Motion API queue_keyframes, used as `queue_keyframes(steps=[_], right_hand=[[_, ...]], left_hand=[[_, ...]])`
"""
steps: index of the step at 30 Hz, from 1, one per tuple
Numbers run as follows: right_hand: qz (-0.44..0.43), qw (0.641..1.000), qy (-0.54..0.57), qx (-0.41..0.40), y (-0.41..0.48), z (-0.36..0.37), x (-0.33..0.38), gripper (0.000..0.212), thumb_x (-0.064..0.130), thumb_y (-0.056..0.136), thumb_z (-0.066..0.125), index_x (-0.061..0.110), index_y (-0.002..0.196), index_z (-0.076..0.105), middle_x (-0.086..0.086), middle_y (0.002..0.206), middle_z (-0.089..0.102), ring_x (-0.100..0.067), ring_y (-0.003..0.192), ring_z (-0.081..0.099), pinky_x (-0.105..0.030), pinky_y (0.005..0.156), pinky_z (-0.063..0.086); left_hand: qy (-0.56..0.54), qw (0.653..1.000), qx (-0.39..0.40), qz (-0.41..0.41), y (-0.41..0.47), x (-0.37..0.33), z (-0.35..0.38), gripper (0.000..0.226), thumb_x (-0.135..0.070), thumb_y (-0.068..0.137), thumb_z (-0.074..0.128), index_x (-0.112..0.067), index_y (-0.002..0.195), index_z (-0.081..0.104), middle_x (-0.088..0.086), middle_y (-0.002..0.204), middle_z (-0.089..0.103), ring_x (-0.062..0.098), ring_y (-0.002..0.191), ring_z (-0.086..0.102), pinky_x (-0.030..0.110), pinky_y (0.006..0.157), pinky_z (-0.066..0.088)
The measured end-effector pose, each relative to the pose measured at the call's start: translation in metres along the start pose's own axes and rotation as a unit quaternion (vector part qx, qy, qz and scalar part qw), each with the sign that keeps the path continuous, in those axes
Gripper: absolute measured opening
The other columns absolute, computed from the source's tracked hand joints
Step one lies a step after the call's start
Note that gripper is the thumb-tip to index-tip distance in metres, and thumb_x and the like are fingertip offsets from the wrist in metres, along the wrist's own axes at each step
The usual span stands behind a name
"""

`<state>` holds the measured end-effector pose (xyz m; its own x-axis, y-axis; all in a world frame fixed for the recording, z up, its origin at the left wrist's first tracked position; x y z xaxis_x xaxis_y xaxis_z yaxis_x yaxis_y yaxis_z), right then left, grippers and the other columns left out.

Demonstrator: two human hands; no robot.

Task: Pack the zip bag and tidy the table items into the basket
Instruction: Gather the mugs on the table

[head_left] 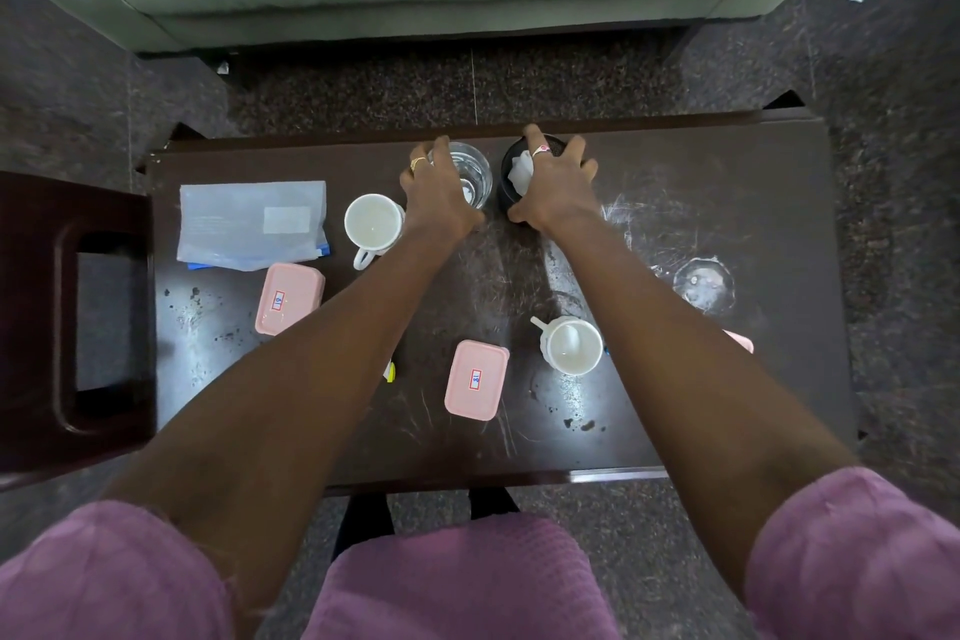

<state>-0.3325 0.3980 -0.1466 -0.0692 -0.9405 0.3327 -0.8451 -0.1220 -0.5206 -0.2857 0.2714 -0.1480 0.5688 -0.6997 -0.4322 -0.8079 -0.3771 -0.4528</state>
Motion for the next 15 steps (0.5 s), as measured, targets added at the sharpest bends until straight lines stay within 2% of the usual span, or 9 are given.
queue_keyframes(steps=[4, 7, 9, 11, 13, 15], right_hand=[[0.012, 1.0, -0.009, 0.003, -0.001, 0.0, 0.004, 0.102, 0.013, 0.068, 0.078, 0.039, 0.143, 0.014, -0.015, 0.144, 0.015, -0.038, 0.128, 0.023, -0.047, 0.083, 0.05], [0.009, 1.0, 0.0, 0.01, -0.003, -0.001, 0.001, 0.117, 0.016, 0.064, 0.082, 0.044, 0.144, 0.001, -0.016, 0.149, 0.008, -0.039, 0.132, 0.019, -0.049, 0.088, 0.047], [0.001, 1.0, -0.003, 0.01, -0.011, 0.0, -0.004, 0.129, 0.02, 0.06, 0.085, 0.047, 0.142, -0.012, -0.018, 0.153, -0.002, -0.042, 0.137, 0.011, -0.053, 0.095, 0.043], [-0.022, 1.0, -0.012, -0.012, -0.028, 0.003, -0.01, 0.133, 0.023, 0.06, 0.086, 0.045, 0.141, -0.018, -0.019, 0.154, -0.008, -0.044, 0.14, 0.004, -0.057, 0.104, 0.034], [-0.051, 0.997, -0.032, -0.048, -0.048, 0.01, -0.021, 0.126, 0.027, 0.062, 0.084, 0.038, 0.145, -0.01, -0.02, 0.155, -0.002, -0.045, 0.139, 0.008, -0.055, 0.109, 0.026], [-0.07, 0.992, -0.035, -0.098, -0.072, 0.021, -0.036, 0.105, 0.029, 0.069, 0.079, 0.029, 0.148, 0.009, -0.021, 0.152, 0.012, -0.043, 0.136, 0.017, -0.049, 0.111, 0.025]], left_hand=[[-0.004, 1.0, 0.003, 0.005, -0.001, 0.002, 0.0, 0.103, -0.017, 0.067, 0.081, -0.017, 0.147, 0.014, 0.012, 0.153, 0.017, 0.035, 0.138, 0.023, 0.045, 0.107, 0.036], [0.001, 1.0, 0.007, 0.019, -0.005, 0.006, -0.001, 0.111, -0.025, 0.066, 0.083, -0.016, 0.148, 0.008, 0.014, 0.154, 0.016, 0.035, 0.141, 0.017, 0.045, 0.111, 0.03], [-0.005, 0.999, -0.02, 0.036, -0.016, 0.014, -0.003, 0.112, -0.032, 0.065, 0.083, -0.014, 0.148, 0.01, 0.016, 0.154, 0.017, 0.035, 0.141, 0.016, 0.045, 0.113, 0.026], [-0.026, 0.996, -0.068, 0.056, -0.035, 0.026, -0.004, 0.106, -0.033, 0.066, 0.081, -0.011, 0.146, 0.016, 0.017, 0.153, 0.019, 0.035, 0.14, 0.018, 0.046, 0.114, 0.025], [-0.057, 0.993, -0.099, 0.03, -0.053, 0.043, 0.001, 0.099, -0.033, 0.07, 0.078, -0.013, 0.145, 0.018, 0.015, 0.153, 0.019, 0.034, 0.14, 0.018, 0.046, 0.113, 0.026], [-0.083, 0.99, -0.113, -0.027, -0.068, 0.059, 0.007, 0.092, -0.03, 0.074, 0.076, -0.012, 0.145, 0.02, 0.014, 0.154, 0.02, 0.033, 0.141, 0.018, 0.043, 0.113, 0.025]])
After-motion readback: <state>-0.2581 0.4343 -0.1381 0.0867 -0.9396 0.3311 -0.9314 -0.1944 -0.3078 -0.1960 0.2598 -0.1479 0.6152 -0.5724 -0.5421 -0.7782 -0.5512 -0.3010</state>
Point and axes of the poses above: each hand's wrist, its own y-axis towards the middle knuckle, its own z-axis out of the palm, x = y × z, the point moved 1 cm from there along y, towards the middle knuckle
